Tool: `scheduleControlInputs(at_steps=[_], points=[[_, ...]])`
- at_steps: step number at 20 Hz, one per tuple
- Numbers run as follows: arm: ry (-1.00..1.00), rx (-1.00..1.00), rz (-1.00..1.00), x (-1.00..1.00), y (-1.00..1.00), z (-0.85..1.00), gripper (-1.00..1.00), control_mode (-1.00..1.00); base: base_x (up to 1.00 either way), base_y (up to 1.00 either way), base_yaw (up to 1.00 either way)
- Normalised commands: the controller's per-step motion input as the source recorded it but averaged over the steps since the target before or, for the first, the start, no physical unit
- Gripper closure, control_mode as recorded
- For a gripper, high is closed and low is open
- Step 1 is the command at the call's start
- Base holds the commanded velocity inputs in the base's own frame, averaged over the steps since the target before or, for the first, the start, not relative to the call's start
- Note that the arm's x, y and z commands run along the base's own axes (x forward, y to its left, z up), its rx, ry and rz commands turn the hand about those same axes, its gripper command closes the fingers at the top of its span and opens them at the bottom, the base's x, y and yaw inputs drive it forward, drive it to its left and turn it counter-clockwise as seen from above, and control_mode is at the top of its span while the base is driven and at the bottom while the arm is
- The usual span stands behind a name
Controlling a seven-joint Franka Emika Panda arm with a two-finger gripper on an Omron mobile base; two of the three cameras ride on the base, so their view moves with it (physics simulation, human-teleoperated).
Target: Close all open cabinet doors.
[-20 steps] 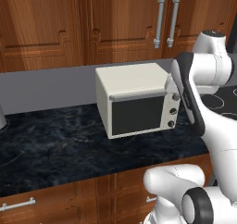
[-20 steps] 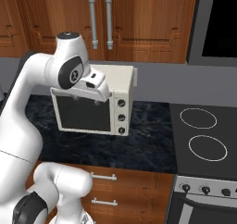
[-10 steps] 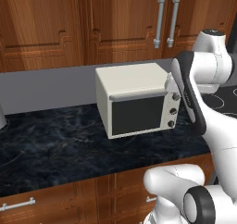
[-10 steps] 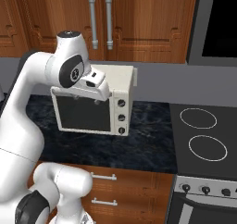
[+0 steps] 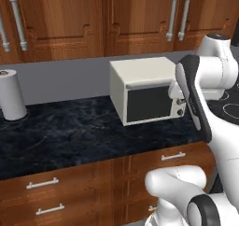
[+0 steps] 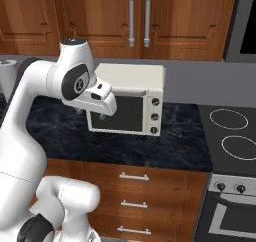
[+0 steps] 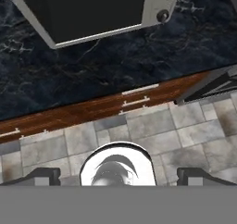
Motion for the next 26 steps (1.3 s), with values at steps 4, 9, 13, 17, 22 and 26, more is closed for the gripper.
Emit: scheduleControlInputs(at_steps=[4,9,13,17,22,26], points=[[0.00,0.00,0.00,0.00,0.00,0.00,-1.00,1.00,-0.25,0.99,0.00],[0.00,0.00,0.00,0.00,0.00,0.00,-1.00,1.00,-0.14,1.00,0.00],[0.00,0.00,0.00,0.00,0.00,0.00,-1.00,1.00,-0.13,1.00,0.00],[0.00,0.00,0.00,0.00,0.00,0.00,-1.00,1.00,-0.24,1.00,0.00],[0.00,0.00,0.00,0.00,0.00,0.00,-1.00,1.00,0.00,1.00,-0.02],[0.00,0.00,0.00,0.00,0.00,0.00,-1.00,1.00,0.00,0.96,-0.01]])
